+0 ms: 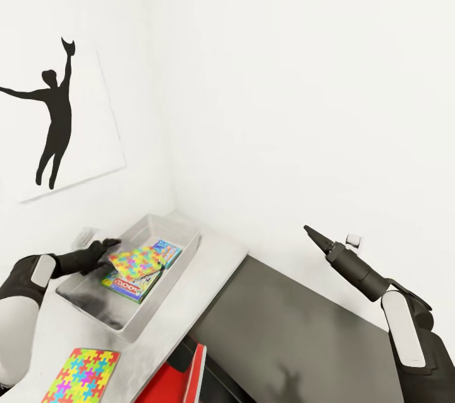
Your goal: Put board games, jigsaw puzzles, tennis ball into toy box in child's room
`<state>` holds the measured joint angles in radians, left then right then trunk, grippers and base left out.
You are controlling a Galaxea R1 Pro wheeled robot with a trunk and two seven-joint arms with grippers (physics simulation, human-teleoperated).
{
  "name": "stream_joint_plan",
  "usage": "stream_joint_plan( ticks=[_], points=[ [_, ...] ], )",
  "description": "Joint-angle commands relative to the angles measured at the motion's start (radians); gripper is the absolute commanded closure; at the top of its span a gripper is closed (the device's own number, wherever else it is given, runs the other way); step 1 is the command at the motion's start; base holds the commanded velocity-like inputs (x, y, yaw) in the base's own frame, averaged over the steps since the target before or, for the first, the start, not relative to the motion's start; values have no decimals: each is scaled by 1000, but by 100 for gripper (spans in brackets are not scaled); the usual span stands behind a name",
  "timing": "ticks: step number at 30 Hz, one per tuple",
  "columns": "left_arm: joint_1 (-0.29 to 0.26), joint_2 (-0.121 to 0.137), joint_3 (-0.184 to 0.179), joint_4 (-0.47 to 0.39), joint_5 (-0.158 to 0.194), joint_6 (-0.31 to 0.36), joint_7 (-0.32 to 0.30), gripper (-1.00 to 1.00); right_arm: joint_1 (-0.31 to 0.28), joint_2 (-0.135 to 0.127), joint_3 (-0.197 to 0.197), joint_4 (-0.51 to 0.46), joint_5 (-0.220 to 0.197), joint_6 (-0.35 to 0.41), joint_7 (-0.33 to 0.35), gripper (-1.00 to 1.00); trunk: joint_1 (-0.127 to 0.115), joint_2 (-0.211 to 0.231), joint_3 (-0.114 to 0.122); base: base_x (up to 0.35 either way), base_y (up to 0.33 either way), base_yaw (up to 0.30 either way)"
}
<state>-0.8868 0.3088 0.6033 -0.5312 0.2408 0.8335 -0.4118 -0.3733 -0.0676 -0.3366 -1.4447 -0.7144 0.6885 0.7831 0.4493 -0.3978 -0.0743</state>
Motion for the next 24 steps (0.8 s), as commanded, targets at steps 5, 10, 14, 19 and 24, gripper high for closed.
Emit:
stream_joint_plan(
  ticks=[5,10,14,19,24],
  points=[
    [5,131,9,-2,-6,104,-243,-100,-1,0,-1,0,-4,6,1,-100,1,-2,-2,0,0,0],
    [35,223,7,-3,-13,128,-420,-100,-1,1,-1,0,-2,5,1,-100,1,-2,-2,0,0,0],
    [109,280,6,-3,-13,124,-527,-100,-1,4,0,-1,-3,4,1,-100,1,-2,-2,0,0,0],
    [159,309,0,-29,-15,119,-698,-100,-1,7,2,-5,-2,3,1,-100,1,-2,1,-14,0,21],
    [167,312,-22,-60,-15,118,-776,-100,-1,8,3,-6,-2,3,1,-100,1,-2,8,-220,0,74]
  ],
)
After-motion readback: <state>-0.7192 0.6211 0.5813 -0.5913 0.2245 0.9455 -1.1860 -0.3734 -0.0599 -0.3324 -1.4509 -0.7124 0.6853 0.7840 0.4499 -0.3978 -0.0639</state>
